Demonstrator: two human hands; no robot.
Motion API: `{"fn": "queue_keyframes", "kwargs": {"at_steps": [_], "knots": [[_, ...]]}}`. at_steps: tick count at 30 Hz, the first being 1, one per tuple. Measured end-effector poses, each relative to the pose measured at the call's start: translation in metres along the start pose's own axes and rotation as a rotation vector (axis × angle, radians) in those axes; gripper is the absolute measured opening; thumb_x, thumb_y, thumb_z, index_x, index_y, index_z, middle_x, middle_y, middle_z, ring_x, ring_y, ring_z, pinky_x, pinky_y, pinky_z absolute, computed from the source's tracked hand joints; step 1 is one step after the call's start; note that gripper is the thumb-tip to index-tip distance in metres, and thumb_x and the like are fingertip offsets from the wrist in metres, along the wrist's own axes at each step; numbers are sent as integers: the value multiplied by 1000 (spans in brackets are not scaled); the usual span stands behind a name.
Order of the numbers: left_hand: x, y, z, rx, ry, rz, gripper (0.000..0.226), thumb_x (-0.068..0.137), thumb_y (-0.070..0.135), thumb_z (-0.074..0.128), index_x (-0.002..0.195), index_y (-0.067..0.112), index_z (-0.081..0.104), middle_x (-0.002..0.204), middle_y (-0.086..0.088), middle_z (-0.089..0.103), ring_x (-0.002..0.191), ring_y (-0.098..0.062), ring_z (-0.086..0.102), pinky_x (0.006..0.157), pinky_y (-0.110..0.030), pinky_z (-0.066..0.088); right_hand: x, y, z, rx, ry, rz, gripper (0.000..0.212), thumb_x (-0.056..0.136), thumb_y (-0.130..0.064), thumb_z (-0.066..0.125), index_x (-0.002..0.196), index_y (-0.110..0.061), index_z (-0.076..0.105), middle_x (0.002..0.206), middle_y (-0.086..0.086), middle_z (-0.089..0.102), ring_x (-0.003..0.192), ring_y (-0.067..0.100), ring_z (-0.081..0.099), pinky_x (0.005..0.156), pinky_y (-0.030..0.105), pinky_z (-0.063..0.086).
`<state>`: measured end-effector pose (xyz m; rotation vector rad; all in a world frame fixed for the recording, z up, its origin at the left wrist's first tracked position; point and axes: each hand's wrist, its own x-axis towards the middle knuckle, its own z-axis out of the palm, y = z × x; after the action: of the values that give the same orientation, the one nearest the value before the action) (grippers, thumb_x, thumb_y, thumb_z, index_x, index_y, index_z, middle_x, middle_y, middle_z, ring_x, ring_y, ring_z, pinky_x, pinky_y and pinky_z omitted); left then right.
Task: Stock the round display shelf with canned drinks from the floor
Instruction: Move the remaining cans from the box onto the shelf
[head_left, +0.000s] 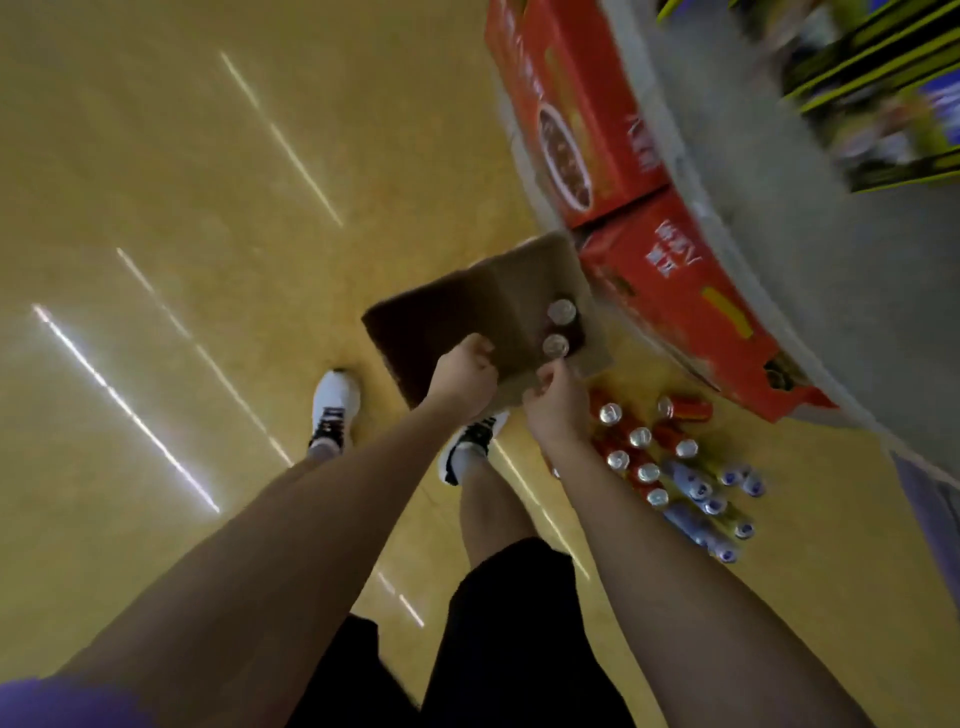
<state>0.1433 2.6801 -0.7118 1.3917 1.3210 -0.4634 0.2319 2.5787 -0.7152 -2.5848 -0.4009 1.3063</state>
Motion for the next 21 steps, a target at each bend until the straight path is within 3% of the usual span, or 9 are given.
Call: {"fn": "queue_keyframes", "kwargs": {"at_steps": [6,10,14,19,21], "knots": [[100,-55,76,-62,-1,-38,39,90,5,48,126,16,56,120,2,60,114,-13,55,97,-26,44,104,72,47,-104,-92,18,28,89,-10,63,116,-8,55,122,9,56,112,25,54,82,22,33],[154,-84,119,-44,-46,-33,39,90,5,49,127,16,56,119,0,61,112,-15,57,98,-29,46,165,103,69,-176,-93,13,32,91,-11,62,122,-7,54,127,14,52,114,28,54,86,26,39],[201,-112,151,-50,-51,-33,36,92,7,50,126,17,54,117,0,61,105,-16,59,89,-30,50,222,124,97,-281,-81,36,41,91,-15,63,129,-5,52,132,16,48,121,32,51,100,32,41],[243,-141,177,-117,-57,-85,47,97,10,50,143,16,42,133,-3,55,99,-8,55,67,-9,41,272,132,124,-309,-86,226,66,88,-22,69,141,-7,34,144,16,32,123,36,50,96,38,46],[257,-150,183,-147,-41,-114,54,98,13,52,149,18,35,140,-5,52,108,-12,57,75,-12,43,283,133,134,-266,-44,292,74,85,-21,73,142,-7,27,146,18,26,121,37,51,91,38,48]]}}
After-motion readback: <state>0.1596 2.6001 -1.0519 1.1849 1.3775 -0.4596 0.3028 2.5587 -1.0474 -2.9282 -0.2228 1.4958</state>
